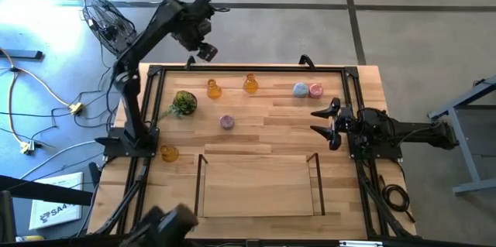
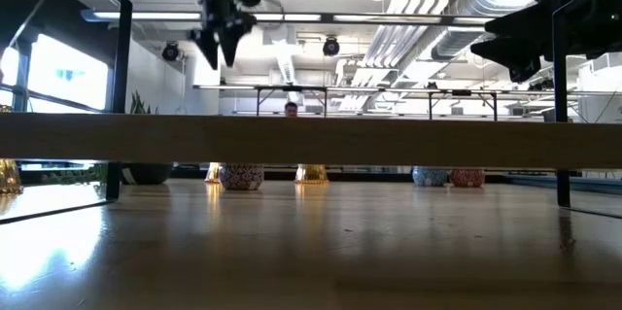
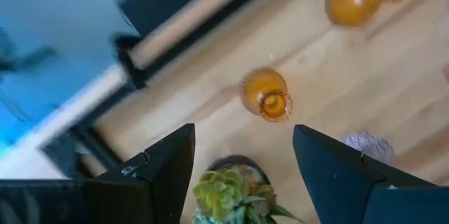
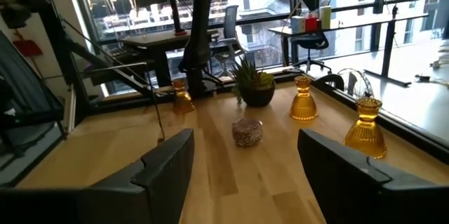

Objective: Pick & Place candle stick holders
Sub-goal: Put the top right gold glass candle holder on the shelf

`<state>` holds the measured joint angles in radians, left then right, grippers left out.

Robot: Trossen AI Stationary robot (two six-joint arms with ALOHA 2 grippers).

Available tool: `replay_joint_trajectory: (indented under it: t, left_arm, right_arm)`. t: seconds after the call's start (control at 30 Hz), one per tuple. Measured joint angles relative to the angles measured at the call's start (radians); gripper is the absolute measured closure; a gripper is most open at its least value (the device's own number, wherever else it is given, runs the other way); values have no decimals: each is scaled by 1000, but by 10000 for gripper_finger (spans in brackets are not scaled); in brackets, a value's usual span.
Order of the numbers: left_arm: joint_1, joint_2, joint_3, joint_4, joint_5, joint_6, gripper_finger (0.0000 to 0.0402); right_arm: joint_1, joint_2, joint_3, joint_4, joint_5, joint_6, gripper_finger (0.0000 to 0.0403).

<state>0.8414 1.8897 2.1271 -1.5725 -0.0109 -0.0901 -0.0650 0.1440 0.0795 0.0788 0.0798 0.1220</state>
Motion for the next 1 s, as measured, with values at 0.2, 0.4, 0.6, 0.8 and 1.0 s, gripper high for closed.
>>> replay_joint_trajectory:
  t: [0.2,0.4,0.6,0.8,1.0]
  left_arm:
    - [-4,89,-56,2,90,110,165]
    - [-66,110,-138,1,91,182,165]
    - [-120,110,-207,24,53,245,165]
    - [-131,110,-272,135,50,267,165]
    - [-128,110,-308,195,26,215,165]
  right_arm:
    - [0,0,0,-1,19,-39,153]
    - [0,0,0,-1,23,-90,153]
    - [0,0,0,-1,73,-105,153]
    - [0,0,0,-1,75,-129,153]
    - [0,0,0,-1,75,-131,153]
